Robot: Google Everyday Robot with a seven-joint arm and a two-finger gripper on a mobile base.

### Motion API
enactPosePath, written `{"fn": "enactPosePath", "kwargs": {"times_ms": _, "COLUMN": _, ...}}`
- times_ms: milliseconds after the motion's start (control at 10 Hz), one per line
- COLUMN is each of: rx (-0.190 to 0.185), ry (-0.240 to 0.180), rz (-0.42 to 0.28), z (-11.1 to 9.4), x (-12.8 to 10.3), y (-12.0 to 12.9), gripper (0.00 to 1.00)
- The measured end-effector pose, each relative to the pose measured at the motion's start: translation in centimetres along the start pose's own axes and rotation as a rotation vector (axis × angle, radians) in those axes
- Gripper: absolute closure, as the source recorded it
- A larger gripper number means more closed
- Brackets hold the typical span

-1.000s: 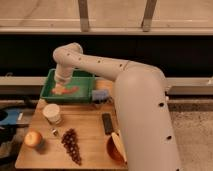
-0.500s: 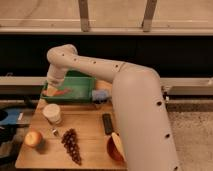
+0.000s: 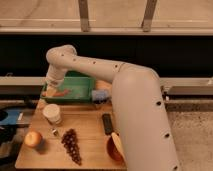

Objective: Place pepper in paper cup

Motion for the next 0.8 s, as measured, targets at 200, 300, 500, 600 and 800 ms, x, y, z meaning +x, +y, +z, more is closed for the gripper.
{"fn": "enactPosePath", "kwargs": {"times_ms": 200, "rx": -0.023, "ry": 0.013, "rz": 0.001, "z": 0.5, "x": 0.3, "y": 0.4, "gripper": 1.00}}
{"fn": "enactPosePath", "kwargs": {"times_ms": 300, "rx": -0.045, "ry": 0.015, "rz": -0.006, "z": 1.6, "x": 0.4, "y": 1.1, "gripper": 1.00}}
{"fn": "enactPosePath", "kwargs": {"times_ms": 500, "rx": -0.073, "ry": 0.008, "rz": -0.025, "z": 2.7, "x": -0.5, "y": 2.0, "gripper": 1.00}}
{"fn": "enactPosePath", "kwargs": {"times_ms": 600, "rx": -0.083, "ry": 0.004, "rz": -0.031, "z": 3.1, "x": -0.8, "y": 2.3, "gripper": 1.00}}
{"fn": "enactPosePath", "kwargs": {"times_ms": 800, "rx": -0.095, "ry": 0.000, "rz": -0.046, "z": 3.5, "x": -1.5, "y": 2.9, "gripper": 1.00}}
